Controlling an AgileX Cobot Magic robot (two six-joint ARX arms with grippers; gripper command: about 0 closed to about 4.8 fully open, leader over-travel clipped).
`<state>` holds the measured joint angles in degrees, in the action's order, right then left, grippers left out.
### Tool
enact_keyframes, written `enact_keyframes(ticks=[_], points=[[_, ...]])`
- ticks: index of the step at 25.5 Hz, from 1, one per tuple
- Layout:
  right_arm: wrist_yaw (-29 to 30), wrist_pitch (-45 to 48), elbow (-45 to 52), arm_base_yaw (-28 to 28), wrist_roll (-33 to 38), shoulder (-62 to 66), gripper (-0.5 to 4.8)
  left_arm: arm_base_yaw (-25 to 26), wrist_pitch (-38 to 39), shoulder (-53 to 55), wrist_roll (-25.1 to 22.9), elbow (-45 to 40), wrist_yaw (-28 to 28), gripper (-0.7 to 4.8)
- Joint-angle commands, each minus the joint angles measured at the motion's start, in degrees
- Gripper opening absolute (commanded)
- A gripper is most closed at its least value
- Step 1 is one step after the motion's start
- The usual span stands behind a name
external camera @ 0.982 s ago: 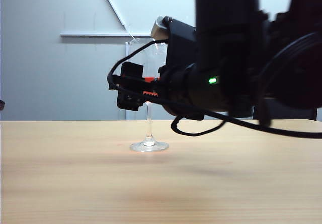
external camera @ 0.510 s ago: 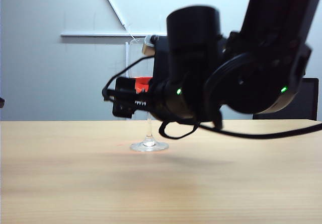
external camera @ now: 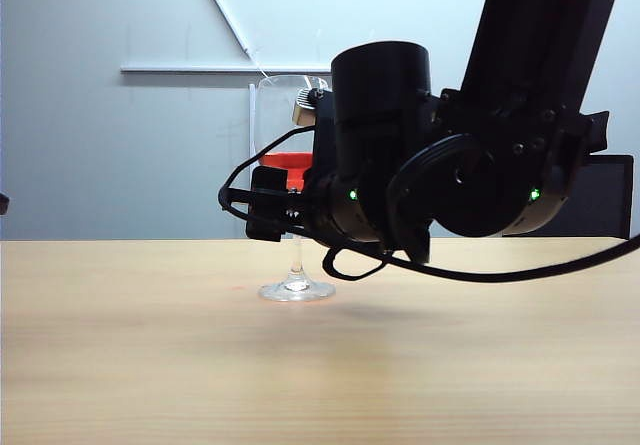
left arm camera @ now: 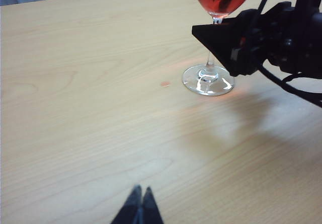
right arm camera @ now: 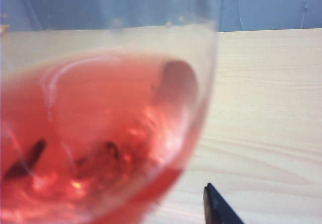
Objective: Gently pick up the goblet, rotate it counterclockwise for two full turns (viewing from above), and then place it back on the table.
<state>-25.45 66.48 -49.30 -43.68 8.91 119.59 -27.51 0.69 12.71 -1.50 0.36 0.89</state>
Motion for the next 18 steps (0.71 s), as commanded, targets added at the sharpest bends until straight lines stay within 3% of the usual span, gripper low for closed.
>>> enact_keyframes(ticks=[1, 4, 7, 11, 14, 18], points=[[0.1, 1.0, -0.3, -0.1, 0.1, -0.1, 3.0, 0.0, -0.7, 0.0, 0.0, 0.2, 0.0, -0.05], [0.1, 1.0, -0.3, -0.1, 0.1, -0.1, 2.93, 0.0, -0.7, 0.0, 0.0, 0.2, 0.0, -0.05], [0.1, 1.1, -0.3, -0.1, 0.6, -0.1, 2.51, 0.0, -0.7, 0.0, 0.0, 0.2, 0.0, -0.05], [0.3, 1.1, -0.3, -0.1, 1.8, -0.1, 2.5, 0.0, -0.7, 0.0, 0.0, 0.2, 0.0, -0.05], [1.8, 1.1, -0.3, -0.1, 1.8, -0.1, 1.77, 0.0, -0.7, 0.0, 0.0, 0.2, 0.0, -0.05], [1.9, 1.1, -0.3, -0.1, 1.8, -0.1, 1.51, 0.0, -0.7, 0.0, 0.0, 0.2, 0.0, -0.05]])
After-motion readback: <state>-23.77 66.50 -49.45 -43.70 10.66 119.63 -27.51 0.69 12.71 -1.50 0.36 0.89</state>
